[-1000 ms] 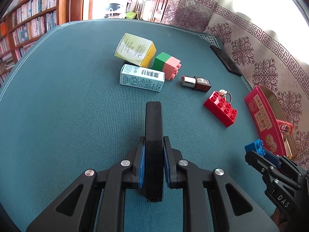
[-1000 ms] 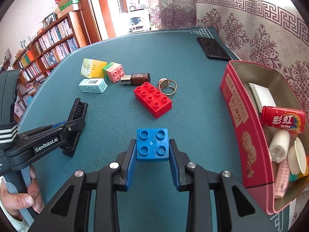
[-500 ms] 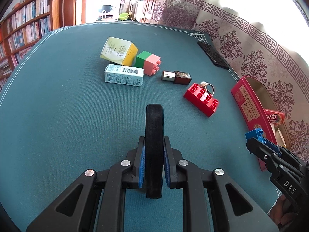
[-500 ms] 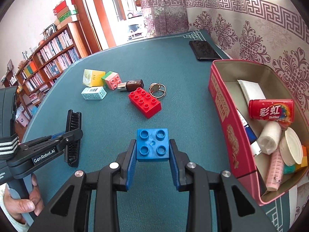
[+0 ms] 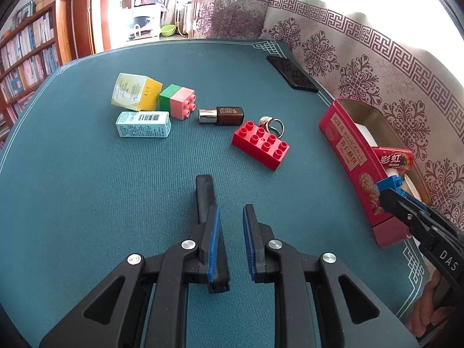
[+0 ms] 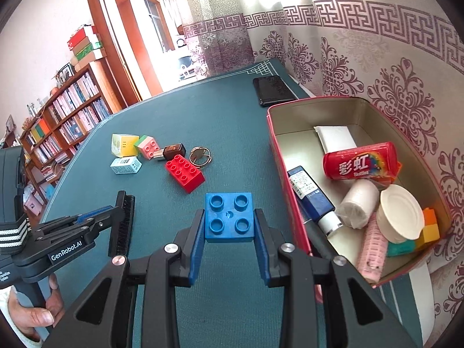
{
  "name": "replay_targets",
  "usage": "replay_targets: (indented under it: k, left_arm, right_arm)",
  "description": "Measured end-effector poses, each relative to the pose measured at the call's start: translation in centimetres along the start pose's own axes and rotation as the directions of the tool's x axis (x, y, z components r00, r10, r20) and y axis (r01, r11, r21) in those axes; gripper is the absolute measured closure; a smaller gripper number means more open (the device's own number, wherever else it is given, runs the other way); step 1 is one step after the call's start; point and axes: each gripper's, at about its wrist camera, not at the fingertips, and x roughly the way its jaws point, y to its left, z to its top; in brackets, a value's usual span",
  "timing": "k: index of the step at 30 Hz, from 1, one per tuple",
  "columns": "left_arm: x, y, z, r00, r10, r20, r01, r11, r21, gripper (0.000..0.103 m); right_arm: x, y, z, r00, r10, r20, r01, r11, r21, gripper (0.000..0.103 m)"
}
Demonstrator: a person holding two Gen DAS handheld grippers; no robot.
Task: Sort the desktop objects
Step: 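Carry the black comb and blue block into the red tin and release both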
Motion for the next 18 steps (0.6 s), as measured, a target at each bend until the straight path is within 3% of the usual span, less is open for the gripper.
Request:
replay_targets:
  k: [4,6,9,13,18]
  left_arm:
    - [0.3,0.4,-0.4,1.0,0.016,0.001,-0.016,1.0,-0.027,0.08]
    - [0.4,0.5,-0.3,0.999,0.032,0.005,-0.032,0.999,-0.027,0.066]
    - [0.9,0.8,-0.5,0.996,0.085,0.003,-0.085,0.996,-0.025,0.065]
    - [1.7,2.1,-0.8,0.997,0.063,-0.044,-0.067,0.995,-0.079,0.065]
    - [2.2,2.5,-1.1,0.996,0.066,-0.064,-0.071,0.994,-0.078,0.065]
  right_arm:
    - [-0.3,-0.5,-0.2,1.0,0.012,0.006,-0.012,1.0,0.012,0.068]
    - [-0.3,-0.5,-0.2,1.0,0.017,0.004,-0.017,1.0,0.012,0.068]
    - [-0.5,-0.3,-0.2,1.0,0.022,0.009,-0.022,1.0,0.001,0.068]
    - [-0.8,-0.1,-0.1,1.0,0.025,0.019,-0.025,1.0,-0.002,0.068]
    - [-0.5,0.0,-0.3,1.0,0.028,0.006,-0.028,1.0,-0.006,0.068]
